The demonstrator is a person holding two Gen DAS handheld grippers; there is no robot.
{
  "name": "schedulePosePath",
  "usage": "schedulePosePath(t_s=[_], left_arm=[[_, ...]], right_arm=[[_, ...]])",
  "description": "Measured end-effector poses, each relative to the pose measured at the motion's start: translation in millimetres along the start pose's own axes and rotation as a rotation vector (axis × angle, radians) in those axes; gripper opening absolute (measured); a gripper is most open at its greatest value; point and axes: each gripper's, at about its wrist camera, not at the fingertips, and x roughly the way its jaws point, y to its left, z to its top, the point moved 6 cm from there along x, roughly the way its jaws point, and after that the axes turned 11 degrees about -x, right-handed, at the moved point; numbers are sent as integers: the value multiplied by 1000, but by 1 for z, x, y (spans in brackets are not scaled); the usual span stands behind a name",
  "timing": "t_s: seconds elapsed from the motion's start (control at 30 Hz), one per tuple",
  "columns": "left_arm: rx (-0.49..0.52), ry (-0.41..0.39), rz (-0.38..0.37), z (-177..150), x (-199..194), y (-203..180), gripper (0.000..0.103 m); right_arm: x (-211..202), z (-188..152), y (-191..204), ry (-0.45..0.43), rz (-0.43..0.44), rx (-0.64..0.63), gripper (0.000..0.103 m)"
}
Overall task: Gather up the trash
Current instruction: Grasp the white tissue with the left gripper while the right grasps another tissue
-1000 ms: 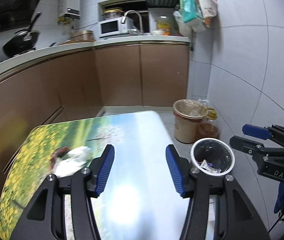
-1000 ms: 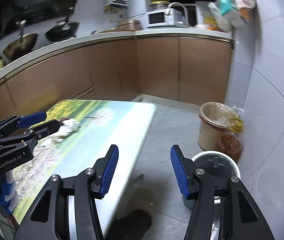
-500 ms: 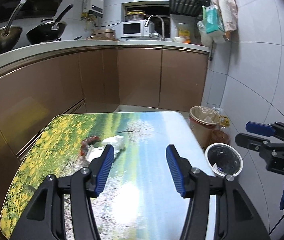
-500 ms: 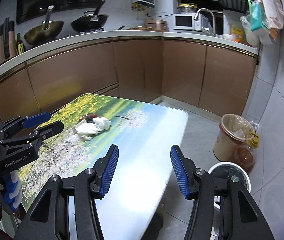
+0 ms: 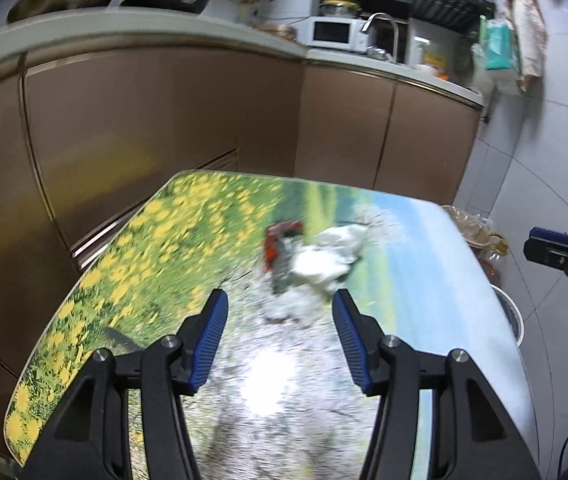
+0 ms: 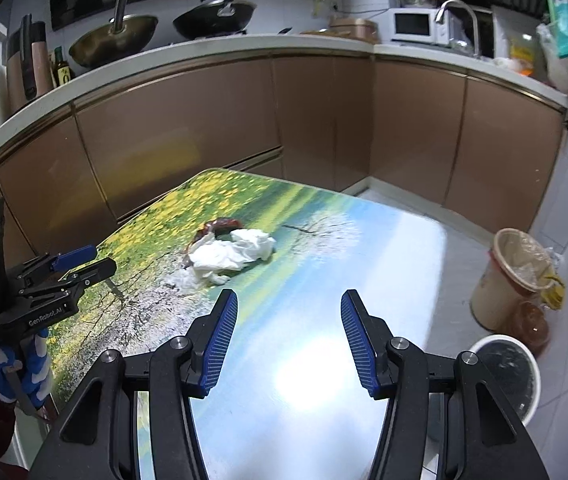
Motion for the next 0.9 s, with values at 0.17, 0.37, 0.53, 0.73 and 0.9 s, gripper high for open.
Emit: schedulePosePath(t_s=[0.17,0.37,0.53,0.73,0.9], left_arm=[[-36,62,-57,1,25,17,52],[-42,131,-147,3,59,-1,52],[-7,146,-185,6,80,-25,52],[64,163,-181,6,108,-44,51],[113,198,-176,1,130,-52,33]], right_arm=[[46,14,5,36,75,-17,53],[103,36,4,64,150,-4,52],[145,45,1,96,180,4,51],[184,49,7,134,206,-25,51],[206,48,8,153,236,-21,49]])
